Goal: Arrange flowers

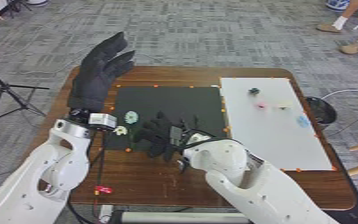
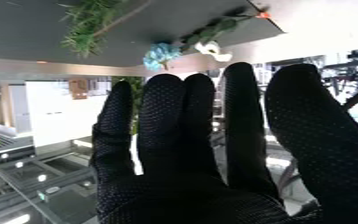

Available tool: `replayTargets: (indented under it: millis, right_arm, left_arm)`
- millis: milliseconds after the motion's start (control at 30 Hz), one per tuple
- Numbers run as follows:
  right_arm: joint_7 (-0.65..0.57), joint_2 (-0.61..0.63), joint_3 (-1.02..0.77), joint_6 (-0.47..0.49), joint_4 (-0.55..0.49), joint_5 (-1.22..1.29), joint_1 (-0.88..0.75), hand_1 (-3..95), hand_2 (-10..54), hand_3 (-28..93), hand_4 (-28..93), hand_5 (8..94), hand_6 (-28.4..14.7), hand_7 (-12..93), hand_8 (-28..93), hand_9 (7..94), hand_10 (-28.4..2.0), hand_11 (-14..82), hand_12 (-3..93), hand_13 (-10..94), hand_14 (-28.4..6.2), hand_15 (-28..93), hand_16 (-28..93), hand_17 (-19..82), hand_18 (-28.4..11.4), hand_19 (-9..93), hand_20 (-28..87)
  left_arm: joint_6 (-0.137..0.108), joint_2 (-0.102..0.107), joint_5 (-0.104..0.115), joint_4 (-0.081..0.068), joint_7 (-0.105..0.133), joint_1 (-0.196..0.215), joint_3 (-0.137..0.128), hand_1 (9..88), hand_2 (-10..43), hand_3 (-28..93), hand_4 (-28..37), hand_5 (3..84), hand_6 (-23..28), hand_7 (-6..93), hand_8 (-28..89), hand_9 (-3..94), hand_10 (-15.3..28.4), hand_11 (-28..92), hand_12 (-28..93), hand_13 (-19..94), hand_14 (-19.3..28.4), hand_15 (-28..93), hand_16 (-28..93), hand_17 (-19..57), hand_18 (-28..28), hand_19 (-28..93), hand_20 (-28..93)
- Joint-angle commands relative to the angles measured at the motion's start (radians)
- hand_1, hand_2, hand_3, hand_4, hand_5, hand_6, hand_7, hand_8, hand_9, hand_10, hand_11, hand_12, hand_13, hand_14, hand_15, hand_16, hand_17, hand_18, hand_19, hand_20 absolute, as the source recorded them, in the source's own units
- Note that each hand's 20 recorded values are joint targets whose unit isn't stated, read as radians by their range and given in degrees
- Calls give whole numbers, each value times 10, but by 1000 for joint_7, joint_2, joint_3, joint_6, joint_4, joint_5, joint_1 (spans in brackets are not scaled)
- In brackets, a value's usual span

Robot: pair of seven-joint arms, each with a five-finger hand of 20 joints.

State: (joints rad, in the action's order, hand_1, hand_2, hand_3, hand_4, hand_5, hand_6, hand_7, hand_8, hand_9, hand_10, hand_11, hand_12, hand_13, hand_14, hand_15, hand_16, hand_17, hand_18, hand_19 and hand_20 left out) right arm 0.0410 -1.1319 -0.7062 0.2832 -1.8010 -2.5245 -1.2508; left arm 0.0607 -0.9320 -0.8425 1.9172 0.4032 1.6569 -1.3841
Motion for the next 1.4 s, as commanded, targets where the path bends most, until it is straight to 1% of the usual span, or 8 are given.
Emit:
replayTargets:
  millis: [33, 367, 533, 767, 833, 867, 1233, 1400]
  right_arm:
    - [-7, -25, 9, -8, 48, -46, 10, 262, 21, 932, -180, 422, 33, 256, -160, 338, -158, 668, 544, 341, -148, 845, 382, 59, -212, 689, 491]
    - [20, -70, 28, 3, 73, -89, 15, 256, 19, 932, -177, 429, 32, 255, -158, 325, -161, 678, 540, 331, -149, 851, 379, 57, -212, 691, 493]
    - [38, -61, 38, 18, 58, -79, 11, 253, 20, 932, -176, 436, 32, 256, -159, 324, -160, 679, 538, 329, -149, 852, 378, 54, -212, 690, 493]
    - [39, -75, 34, 15, 56, -80, 1, 251, 20, 932, -176, 440, 36, 258, -161, 321, -162, 679, 537, 327, -150, 851, 377, 51, -213, 689, 493]
    - [38, -72, 32, 9, 56, -76, 6, 251, 20, 932, -176, 440, 36, 258, -161, 321, -162, 678, 537, 327, -150, 851, 376, 51, -214, 689, 493]
    - [33, -70, 30, 3, 55, -70, 7, 250, 20, 932, -175, 440, 36, 258, -161, 321, -162, 678, 537, 327, -150, 852, 376, 51, -214, 689, 493]
    - [-15, -40, 12, -22, 45, -61, 9, 247, 19, 932, -172, 438, 36, 260, -160, 327, -161, 679, 532, 333, -149, 852, 372, 52, -213, 690, 493]
    - [-99, 16, -80, 10, -69, 30, -43, 241, 17, 931, -176, 434, 18, 259, -157, 328, -160, 679, 531, 335, -149, 851, 371, 53, -213, 690, 493]
  left_arm:
    - [-9, -4, 7, 7, 0, 8, -4, 231, -59, 652, -283, 263, 18, 194, -101, 229, 103, 117, 200, 203, 137, 179, 69, -113, 214, 432, 83]
    - [-8, -6, 6, -4, 5, -15, 15, 232, -57, 651, -283, 263, 18, 195, -102, 229, 103, 117, 200, 203, 137, 179, 68, -113, 214, 432, 84]
    - [-19, 0, 8, 0, 7, -10, 15, 231, -57, 651, -283, 263, 18, 194, -102, 229, 103, 117, 200, 203, 137, 179, 68, -113, 214, 432, 83]
    - [-9, -6, 9, -7, 2, -19, 17, 230, -57, 653, -283, 263, 18, 195, -101, 229, 103, 117, 200, 203, 136, 179, 69, -113, 214, 432, 83]
    - [-8, -3, 10, -4, 5, -14, 16, 231, -57, 653, -283, 263, 18, 195, -102, 229, 103, 117, 200, 203, 137, 178, 69, -113, 214, 432, 83]
    - [-24, 16, 20, -3, 15, -18, 29, 231, -57, 652, -283, 263, 18, 194, -102, 229, 103, 116, 200, 202, 137, 178, 69, -113, 214, 432, 83]
    - [-18, -1, 12, -2, 7, -9, 15, 230, -58, 653, -283, 263, 19, 195, -103, 230, 102, 117, 200, 203, 137, 177, 70, -113, 214, 433, 83]
    - [-13, -11, 8, 2, -4, 9, 4, 230, -58, 653, -283, 263, 18, 196, -102, 229, 102, 117, 200, 203, 137, 177, 70, -112, 214, 433, 83]
